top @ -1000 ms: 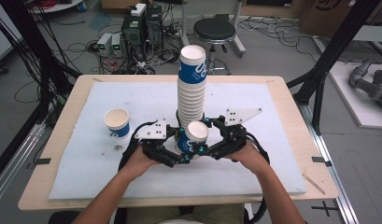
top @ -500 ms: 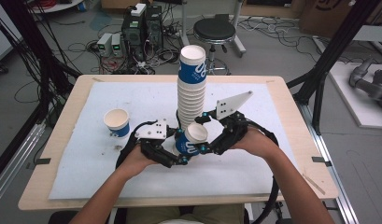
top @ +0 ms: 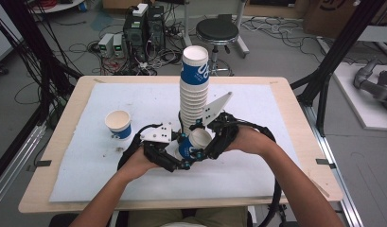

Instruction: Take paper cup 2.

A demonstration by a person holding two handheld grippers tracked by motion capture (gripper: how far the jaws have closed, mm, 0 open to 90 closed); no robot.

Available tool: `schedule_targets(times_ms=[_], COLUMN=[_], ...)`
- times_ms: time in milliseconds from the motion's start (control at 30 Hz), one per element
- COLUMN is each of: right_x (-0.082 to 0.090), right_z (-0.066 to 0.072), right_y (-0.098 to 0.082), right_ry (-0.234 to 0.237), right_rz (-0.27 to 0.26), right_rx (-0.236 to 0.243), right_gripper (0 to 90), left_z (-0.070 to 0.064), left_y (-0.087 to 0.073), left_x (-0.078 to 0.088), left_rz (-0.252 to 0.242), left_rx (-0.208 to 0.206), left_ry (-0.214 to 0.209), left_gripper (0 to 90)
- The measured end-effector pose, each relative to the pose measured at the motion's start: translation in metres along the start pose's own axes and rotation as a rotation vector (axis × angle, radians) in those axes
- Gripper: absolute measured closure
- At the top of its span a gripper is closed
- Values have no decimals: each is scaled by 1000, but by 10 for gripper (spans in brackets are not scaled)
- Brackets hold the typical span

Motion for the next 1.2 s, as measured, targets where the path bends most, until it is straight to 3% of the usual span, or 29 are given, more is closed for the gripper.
schedule_targets(times_ms=[133, 200, 400, 667, 800, 900, 967, 1000, 1167, 1200], right_x=[-3, -3, -4, -4, -1, 1, 2, 3, 7, 9], right_z=[-2, -2, -2, -1, -1, 0, 2, 2, 1, 1], right_y=[-3, -4, -5, -5, -6, -7, -9, -10, -20, -26], right_ry=[20, 26, 53, 65, 67, 69, 63, 53, 26, 2], right_rz=[37, 56, 71, 93, 73, 62, 58, 53, 2, -7], right_rx=[0, -8, 11, -4, -15, -21, -20, -21, -52, -63], right_gripper=[163, 211, 281, 303, 304, 303, 303, 303, 301, 301], left_z=[-1, -1, -1, -2, -2, -2, 0, 1, 4, 6], left_y=[-2, -2, -2, -3, -2, -2, -2, -2, -1, 0], left_x=[-2, -2, -3, -4, -3, -2, -2, -2, 5, 7], left_rz=[31, 39, 52, 65, 45, 25, 8, -5, -55, -78], left_rx=[-4, -8, -11, -16, -11, 15, 32, 48, 52, 54], left_ry=[-3, -6, -3, -12, -19, -47, -28, -18, -9, -6], left_gripper=[258, 258, 258, 264, 247, 218, 139, 131, 115, 115])
Point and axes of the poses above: each handheld gripper's, and its own axes: x roughly backward along the jaws, y roughly out of its top, z roughly to its left, the point moved 2 cm from there along -x, roughly forward along the jaws, and after that the axes turned 9 degrees about x, right-handed, at the moved point
